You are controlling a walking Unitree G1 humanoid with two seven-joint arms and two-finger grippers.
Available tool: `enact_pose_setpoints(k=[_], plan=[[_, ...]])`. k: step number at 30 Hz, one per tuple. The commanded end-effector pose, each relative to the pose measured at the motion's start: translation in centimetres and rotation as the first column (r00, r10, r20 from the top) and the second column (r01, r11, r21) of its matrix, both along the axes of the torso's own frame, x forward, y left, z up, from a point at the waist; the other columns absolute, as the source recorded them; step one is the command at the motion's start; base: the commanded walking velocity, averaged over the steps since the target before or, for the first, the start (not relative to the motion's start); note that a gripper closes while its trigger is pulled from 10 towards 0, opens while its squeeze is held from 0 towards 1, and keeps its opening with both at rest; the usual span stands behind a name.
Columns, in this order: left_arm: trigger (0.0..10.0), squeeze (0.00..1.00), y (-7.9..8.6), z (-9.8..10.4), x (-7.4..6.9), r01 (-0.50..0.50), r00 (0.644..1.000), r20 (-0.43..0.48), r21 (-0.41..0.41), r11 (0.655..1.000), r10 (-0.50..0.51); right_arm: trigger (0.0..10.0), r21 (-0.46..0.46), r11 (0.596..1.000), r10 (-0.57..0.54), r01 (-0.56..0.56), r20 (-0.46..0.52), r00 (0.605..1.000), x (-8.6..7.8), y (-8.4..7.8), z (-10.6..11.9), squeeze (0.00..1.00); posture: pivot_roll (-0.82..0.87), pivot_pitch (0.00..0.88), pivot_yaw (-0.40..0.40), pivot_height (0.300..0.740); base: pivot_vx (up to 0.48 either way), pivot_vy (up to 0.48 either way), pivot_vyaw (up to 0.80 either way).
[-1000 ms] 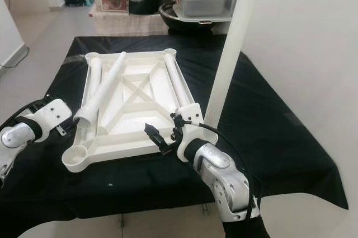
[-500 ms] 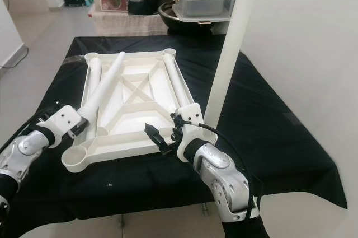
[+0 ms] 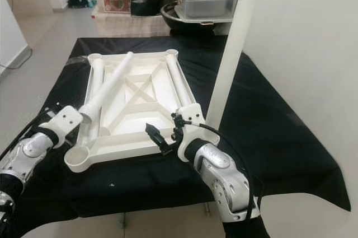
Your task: Building children table
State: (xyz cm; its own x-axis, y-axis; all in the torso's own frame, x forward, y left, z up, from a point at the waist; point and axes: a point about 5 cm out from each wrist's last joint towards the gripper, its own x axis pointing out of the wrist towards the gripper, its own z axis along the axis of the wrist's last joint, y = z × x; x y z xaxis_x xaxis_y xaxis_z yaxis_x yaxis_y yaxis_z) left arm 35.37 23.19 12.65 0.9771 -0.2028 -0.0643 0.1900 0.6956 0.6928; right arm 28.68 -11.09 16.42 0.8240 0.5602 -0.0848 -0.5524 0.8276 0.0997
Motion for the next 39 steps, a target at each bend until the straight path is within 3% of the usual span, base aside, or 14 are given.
enact_pose_setpoints(k=[1,11,14,16,17,18,22,23,24,27,31,32,34,39], plan=[[0.0,0.0,-0.2,-1.4,-0.4,0.006,0.998,-0.055,0.022,1.0,-0.005,10.0,-0.005,1.0,-0.015,0.015,-0.007,1.0,0.0,-0.3,-0.4,0.0,-0.05,0.0,-0.011,0.74,0.0,0.0,0.0],[0.0,0.0,-1.0,-0.4,-0.4,0.004,0.996,0.089,0.027,1.0,-0.007,10.0,-0.01,1.0,-0.01,0.01,-0.001,1.0,0.0,-0.1,-0.4,0.0,-0.04,0.0,-0.015,0.74,0.0,0.0,0.0],[0.5,0.0,-1.3,1.4,-0.3,0.0,0.975,0.222,0.009,1.0,-0.002,10.0,-0.007,1.0,-0.008,0.008,0.004,1.0,0.1,0.0,-0.3,0.0,-0.04,0.0,-0.017,0.74,0.0,0.0,0.0],[8.1,0.0,-1.6,3.2,-0.2,0.003,0.946,0.324,-0.01,1.0,0.0,10.0,0.002,1.0,-0.004,0.004,0.009,1.0,0.3,0.2,-0.1,0.0,-0.03,0.0,-0.018,0.74,0.0,0.0,0.0],[8.1,0.0,-1.6,3.2,-0.2,0.003,0.946,0.324,-0.01,1.0,0.0,10.0,0.002,1.0,-0.004,0.004,0.009,1.0,0.3,0.2,-0.1,0.0,-0.03,0.0,-0.018,0.74,0.0,0.0,0.0],[10.0,0.0,-1.9,4.1,-0.3,0.022,0.929,0.37,-0.016,1.0,-0.015,10.0,0.009,1.0,-0.002,0.002,0.011,1.0,0.3,0.2,0.0,0.0,-0.03,0.0,-0.018,0.74,0.0,0.0,0.0],[10.0,0.0,-2.6,6.5,-0.6,0.067,0.874,0.483,-0.033,0.997,-0.043,10.0,0.038,0.999,0.002,-0.002,0.006,1.0,0.6,0.5,0.2,0.0,-0.02,0.0,-0.025,0.74,0.0,0.0,0.0],[10.0,0.0,-3.2,8.2,-1.0,0.109,0.829,0.556,-0.062,0.992,-0.057,10.0,0.083,0.997,0.009,-0.008,-0.008,1.0,0.8,0.7,0.5,0.0,-0.01,0.0,-0.027,0.74,0.0,0.0,0.0],[10.0,0.0,-3.4,8.8,-1.2,0.129,0.815,0.576,-0.077,0.989,-0.061,10.0,0.104,0.994,0.013,-0.011,-0.016,1.0,0.9,0.8,0.6,0.0,-0.01,0.0,-0.027,0.74,0.0,0.0,0.0],[10.0,0.0,-3.9,9.6,-1.7,0.189,0.8,0.595,-0.138,0.972,-0.071,10.0,0.189,0.982,0.021,-0.015,-0.033,0.999,1.3,0.8,1.4,0.0,-0.01,0.0,-0.027,0.74,0.0,0.0,0.0],[10.0,0.0,-4.0,9.8,-1.9,0.203,0.798,0.599,-0.155,0.967,-0.072,10.0,0.216,0.976,0.023,-0.015,-0.036,0.999,1.5,0.8,1.7,0.0,-0.01,0.0,-0.027,0.74,0.0,0.0,0.0],[10.0,0.0,-4.1,9.5,-2.3,0.216,0.798,0.597,-0.153,0.964,-0.084,10.0,0.288,0.958,0.027,-0.014,-0.041,0.999,1.9,0.4,2.3,1.0,0.0,0.0,-0.036,0.74,0.0,0.0,0.0],[10.0,0.0,-4.9,8.0,-3.5,0.247,0.79,0.59,-0.055,0.968,-0.167,10.0,0.455,0.89,0.064,-0.026,-0.068,0.996,2.7,-0.5,4.0,1.0,0.01,0.0,-0.037,0.74,0.0,0.0,0.0],[10.0,0.0,-6.0,5.8,-5.2,0.288,0.773,0.564,0.095,0.953,-0.29,10.0,0.561,0.827,0.08,-0.032,-0.061,0.995,4.1,-2.0,6.1,1.0,0.01,0.0,-0.041,0.74,0.0,0.0,0.0]])
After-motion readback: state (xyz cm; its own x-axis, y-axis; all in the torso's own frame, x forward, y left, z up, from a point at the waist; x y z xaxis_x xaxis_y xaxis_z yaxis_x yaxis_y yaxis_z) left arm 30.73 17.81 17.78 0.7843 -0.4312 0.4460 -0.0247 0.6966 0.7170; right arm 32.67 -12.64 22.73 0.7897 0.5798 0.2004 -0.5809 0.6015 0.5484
